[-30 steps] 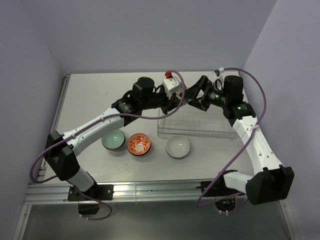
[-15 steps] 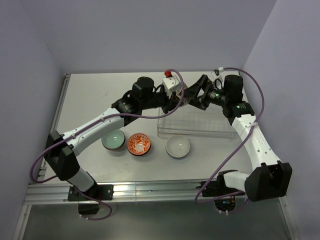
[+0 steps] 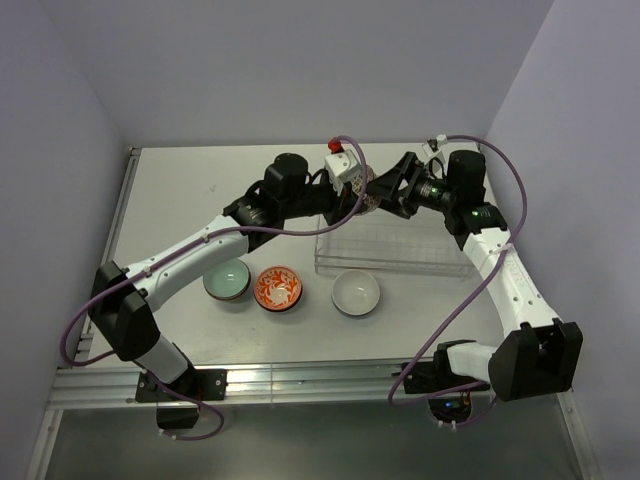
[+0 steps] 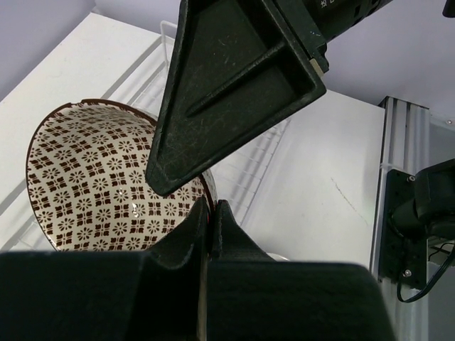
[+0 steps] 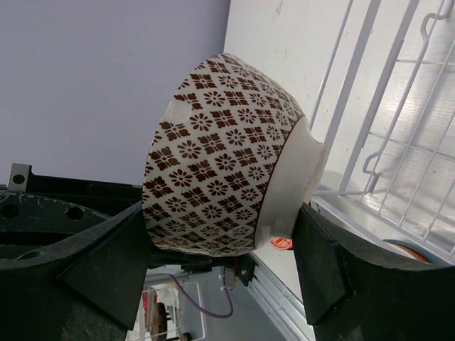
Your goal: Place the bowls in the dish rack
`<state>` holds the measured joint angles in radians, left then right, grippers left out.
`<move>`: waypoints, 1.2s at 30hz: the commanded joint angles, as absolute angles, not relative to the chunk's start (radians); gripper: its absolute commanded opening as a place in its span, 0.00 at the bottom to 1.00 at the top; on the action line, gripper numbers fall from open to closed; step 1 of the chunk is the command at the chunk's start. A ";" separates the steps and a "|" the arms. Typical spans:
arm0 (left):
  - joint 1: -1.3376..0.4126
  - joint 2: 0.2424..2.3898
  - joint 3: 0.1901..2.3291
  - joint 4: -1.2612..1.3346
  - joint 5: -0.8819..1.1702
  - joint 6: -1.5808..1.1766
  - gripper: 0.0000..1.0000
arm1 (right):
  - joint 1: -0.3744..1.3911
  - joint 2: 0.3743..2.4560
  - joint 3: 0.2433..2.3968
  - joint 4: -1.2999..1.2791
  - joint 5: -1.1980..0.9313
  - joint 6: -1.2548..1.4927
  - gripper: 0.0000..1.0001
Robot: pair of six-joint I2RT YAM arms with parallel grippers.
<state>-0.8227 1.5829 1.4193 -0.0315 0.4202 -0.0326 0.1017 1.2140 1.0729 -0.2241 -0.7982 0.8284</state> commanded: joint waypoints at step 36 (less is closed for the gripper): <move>-0.203 1.148 1.321 -0.379 0.459 -0.184 0.99 | 0.290 1.535 1.400 -0.514 -0.250 0.368 0.00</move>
